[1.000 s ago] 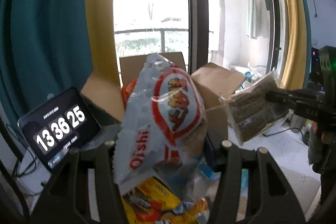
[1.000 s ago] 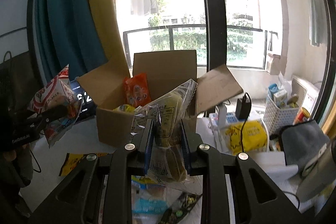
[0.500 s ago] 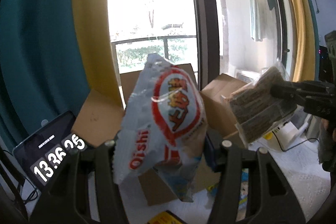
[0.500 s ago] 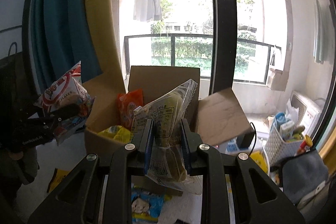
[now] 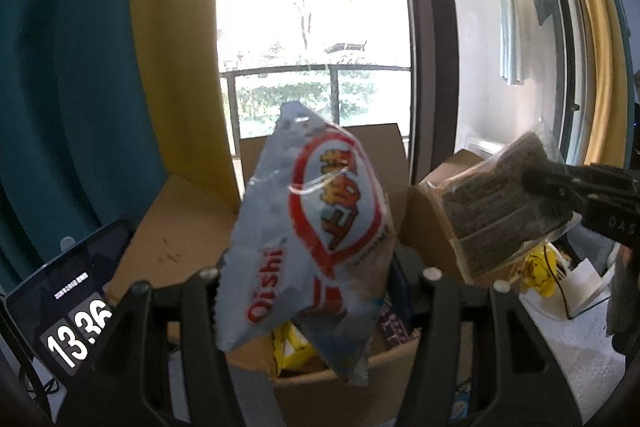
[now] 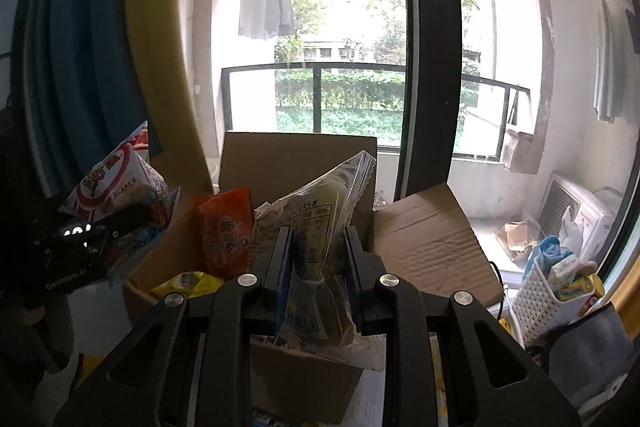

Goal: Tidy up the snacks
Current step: 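Open both tools to drop the Oishi bag and bread pack into the box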

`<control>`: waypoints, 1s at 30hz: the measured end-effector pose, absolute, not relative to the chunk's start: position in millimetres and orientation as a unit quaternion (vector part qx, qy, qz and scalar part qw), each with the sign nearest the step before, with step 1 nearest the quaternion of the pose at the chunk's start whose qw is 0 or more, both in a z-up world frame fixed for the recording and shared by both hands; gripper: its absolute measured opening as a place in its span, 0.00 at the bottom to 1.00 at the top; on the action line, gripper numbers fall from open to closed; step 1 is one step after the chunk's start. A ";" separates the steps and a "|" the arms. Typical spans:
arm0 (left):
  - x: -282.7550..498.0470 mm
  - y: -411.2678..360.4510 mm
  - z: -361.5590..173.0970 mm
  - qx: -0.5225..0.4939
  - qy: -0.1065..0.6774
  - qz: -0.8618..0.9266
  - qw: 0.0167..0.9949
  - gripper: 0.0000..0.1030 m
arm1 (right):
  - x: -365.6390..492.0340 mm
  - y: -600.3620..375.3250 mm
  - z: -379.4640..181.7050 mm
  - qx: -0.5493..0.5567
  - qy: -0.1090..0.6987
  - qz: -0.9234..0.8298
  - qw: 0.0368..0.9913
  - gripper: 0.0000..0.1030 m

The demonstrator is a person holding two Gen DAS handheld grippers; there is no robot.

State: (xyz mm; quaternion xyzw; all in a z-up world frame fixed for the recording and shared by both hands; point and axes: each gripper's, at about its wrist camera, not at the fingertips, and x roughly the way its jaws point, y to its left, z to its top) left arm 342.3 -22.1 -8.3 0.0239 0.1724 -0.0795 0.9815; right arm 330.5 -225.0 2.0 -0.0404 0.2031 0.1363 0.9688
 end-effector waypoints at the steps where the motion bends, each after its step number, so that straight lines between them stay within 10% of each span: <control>1: 345.4 -23.2 -9.6 0.025 0.175 -0.079 0.981 0.55 | 334.8 -223.1 0.0 -0.041 0.205 0.134 0.969 0.26; 9: 364.4 -25.0 -18.6 0.014 0.197 -0.075 0.977 0.58 | 369.7 -213.2 -9.4 -0.037 0.215 0.115 0.969 0.26; 14: 372.7 -21.0 -17.8 0.000 0.209 -0.075 0.975 0.87 | 371.2 -210.5 -6.0 -0.036 0.215 0.111 0.970 0.60; 30: 306.1 -16.9 16.4 -0.011 0.170 -0.085 0.982 0.94 | 310.9 -212.1 9.0 -0.045 0.210 0.117 0.970 0.61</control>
